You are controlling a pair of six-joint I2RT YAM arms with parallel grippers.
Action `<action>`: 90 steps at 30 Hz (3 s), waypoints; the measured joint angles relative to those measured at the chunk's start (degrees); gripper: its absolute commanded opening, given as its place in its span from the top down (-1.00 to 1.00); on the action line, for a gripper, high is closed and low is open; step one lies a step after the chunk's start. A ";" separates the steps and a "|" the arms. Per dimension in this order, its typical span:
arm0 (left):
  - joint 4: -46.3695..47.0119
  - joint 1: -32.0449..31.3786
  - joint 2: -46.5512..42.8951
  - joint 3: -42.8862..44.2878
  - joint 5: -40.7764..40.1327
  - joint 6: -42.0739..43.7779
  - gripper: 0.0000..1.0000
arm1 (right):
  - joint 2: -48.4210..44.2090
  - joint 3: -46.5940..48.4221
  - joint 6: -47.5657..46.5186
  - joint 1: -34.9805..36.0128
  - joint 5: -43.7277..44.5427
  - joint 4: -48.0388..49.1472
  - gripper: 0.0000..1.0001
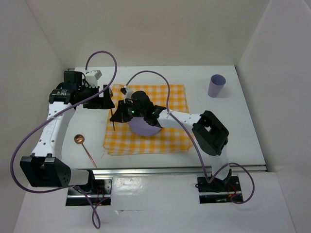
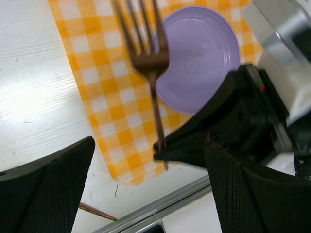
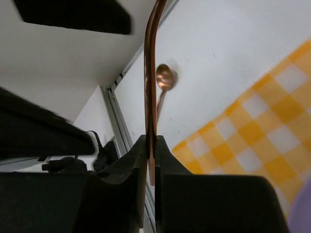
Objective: Set the dinner table for one person
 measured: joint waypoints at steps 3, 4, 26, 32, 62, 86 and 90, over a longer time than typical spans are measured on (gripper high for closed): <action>-1.01 -0.13 0.04 0.81 0.02 0.42 -0.98 | -2.05 -4.52 1.57 -3.56 -2.14 -1.66 1.00; -1.38 -0.04 0.04 1.25 0.02 0.87 -0.98 | -2.91 -6.25 1.95 -5.42 -2.78 -2.56 1.00; -2.95 6.60 0.00 -0.87 -6.01 2.78 -0.98 | -20.68 -32.04 -7.65 -41.77 -27.52 -21.70 1.00; -3.19 6.60 0.00 -0.90 -6.51 2.89 -0.98 | -16.37 -31.98 -8.33 -42.66 -33.77 -21.05 1.00; -4.76 7.15 0.13 -0.90 -6.56 3.87 -0.98 | -3.30 -28.50 -6.10 -44.96 -37.83 -20.48 0.52; -5.55 7.15 1.36 -0.85 -5.75 4.28 -0.98 | -4.96 -27.91 -5.81 -45.92 -30.58 -29.49 0.12; -5.55 7.15 1.36 -0.85 -5.75 4.44 -0.98 | -5.11 -27.15 -5.77 -44.72 -29.62 -30.80 0.12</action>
